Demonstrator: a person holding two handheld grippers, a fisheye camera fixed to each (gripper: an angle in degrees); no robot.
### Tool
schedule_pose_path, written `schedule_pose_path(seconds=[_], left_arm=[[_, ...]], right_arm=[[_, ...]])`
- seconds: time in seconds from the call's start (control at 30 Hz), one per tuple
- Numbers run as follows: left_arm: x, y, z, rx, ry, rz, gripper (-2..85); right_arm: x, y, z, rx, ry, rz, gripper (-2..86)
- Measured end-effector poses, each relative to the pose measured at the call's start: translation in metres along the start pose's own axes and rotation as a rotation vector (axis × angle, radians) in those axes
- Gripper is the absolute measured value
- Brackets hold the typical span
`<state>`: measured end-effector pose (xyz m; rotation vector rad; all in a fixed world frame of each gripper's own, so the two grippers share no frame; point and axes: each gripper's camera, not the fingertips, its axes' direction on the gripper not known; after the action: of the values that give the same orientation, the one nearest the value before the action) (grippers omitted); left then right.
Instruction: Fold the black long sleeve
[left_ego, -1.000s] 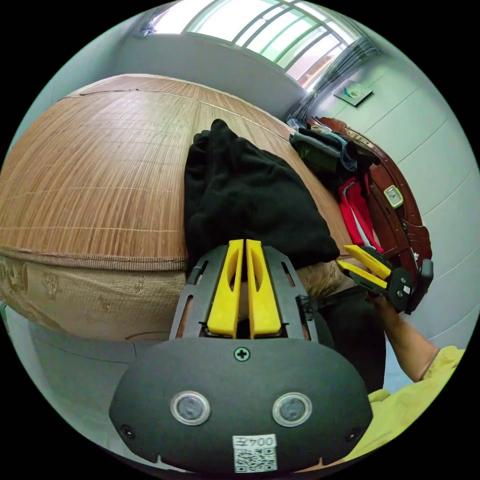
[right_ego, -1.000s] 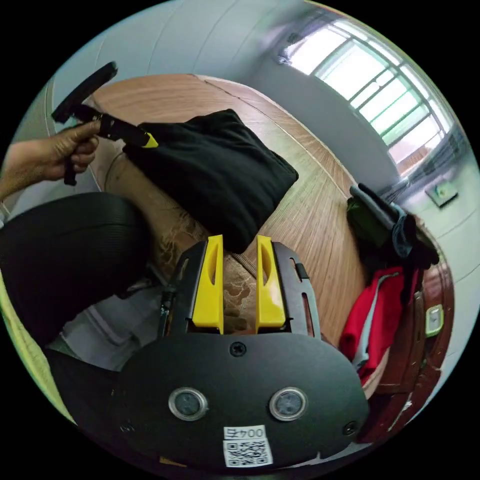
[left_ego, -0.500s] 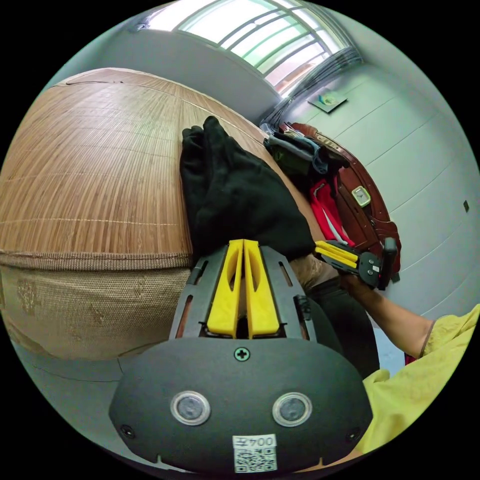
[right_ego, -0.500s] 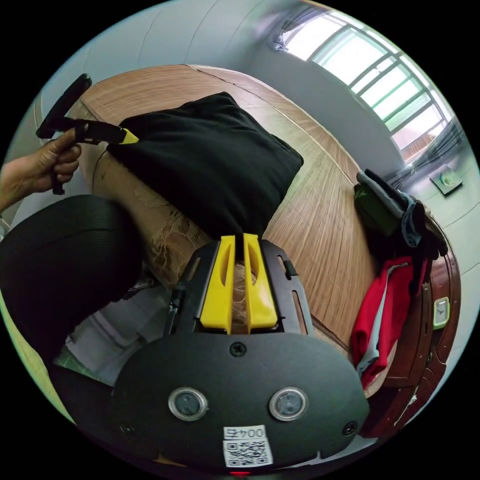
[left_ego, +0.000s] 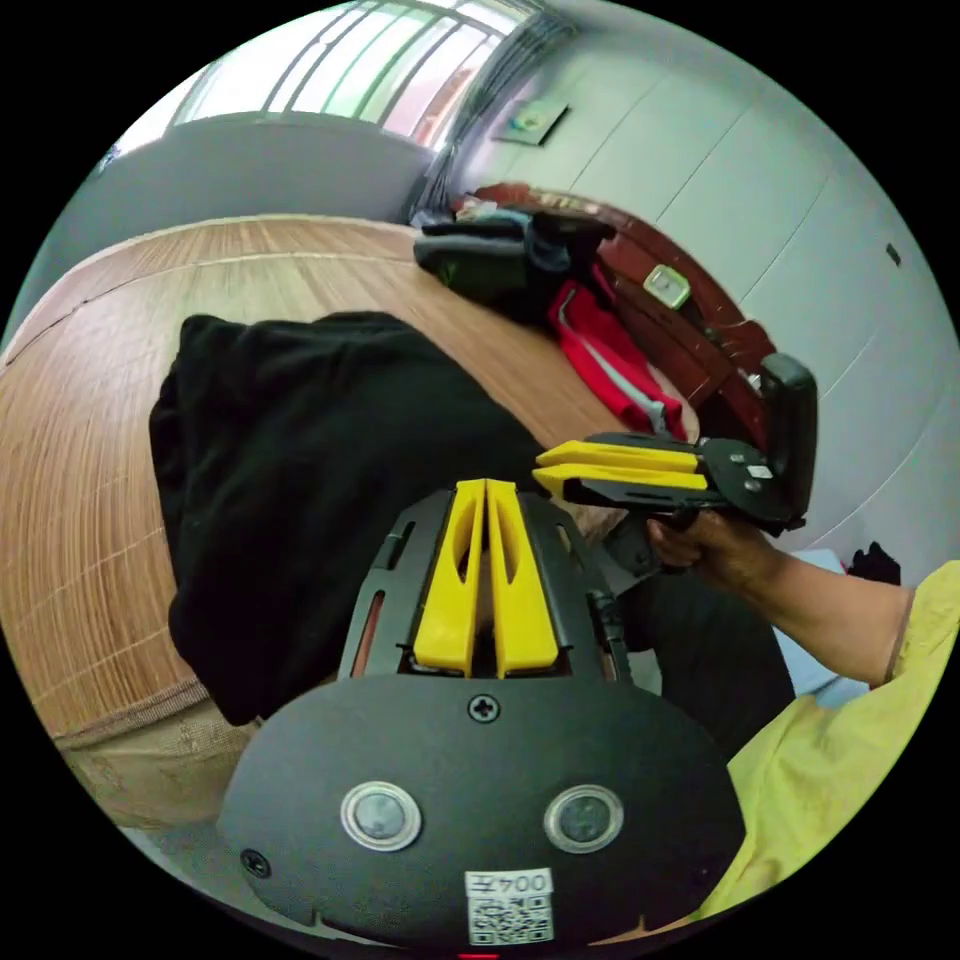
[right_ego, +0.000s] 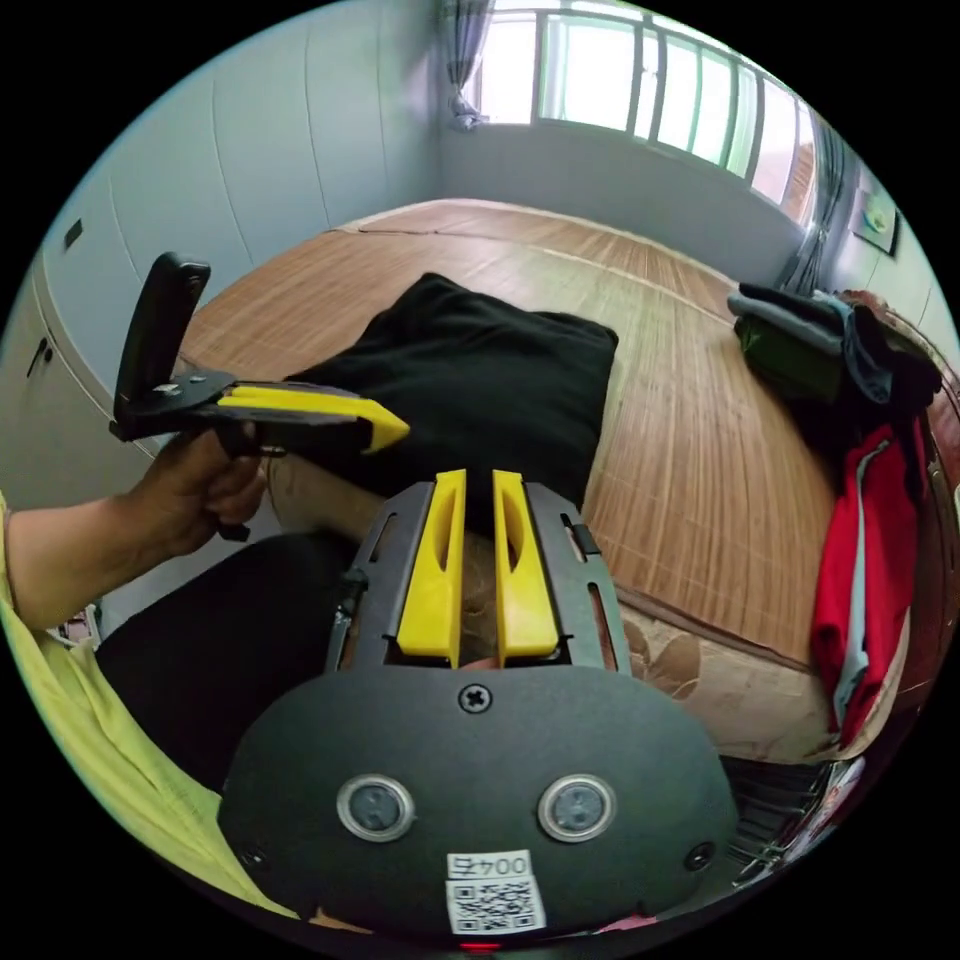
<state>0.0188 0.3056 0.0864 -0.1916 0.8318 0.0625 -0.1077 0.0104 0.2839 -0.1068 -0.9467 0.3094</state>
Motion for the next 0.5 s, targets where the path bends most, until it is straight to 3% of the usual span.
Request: schedule_pose_path(seconds=[0.23, 0.3, 0.5], left_arm=[[-0.076, -0.014, 0.003, -0.057, 0.17, -0.154, 1.0], [-0.082, -0.016, -0.018, -0.012, 0.206, -0.174, 1.5], [-0.138, 0.03, -0.078, 0.2, 0.571, -0.479, 9.8]], right_arm=[[0.065, -0.003, -0.01, -0.024, -0.185, 0.105, 6.2], [0.091, 0.0, -0.028, 0.007, -0.254, 0.156, 8.5], [0.207, 0.042, -0.036, 0.073, -0.509, 0.557, 14.8]])
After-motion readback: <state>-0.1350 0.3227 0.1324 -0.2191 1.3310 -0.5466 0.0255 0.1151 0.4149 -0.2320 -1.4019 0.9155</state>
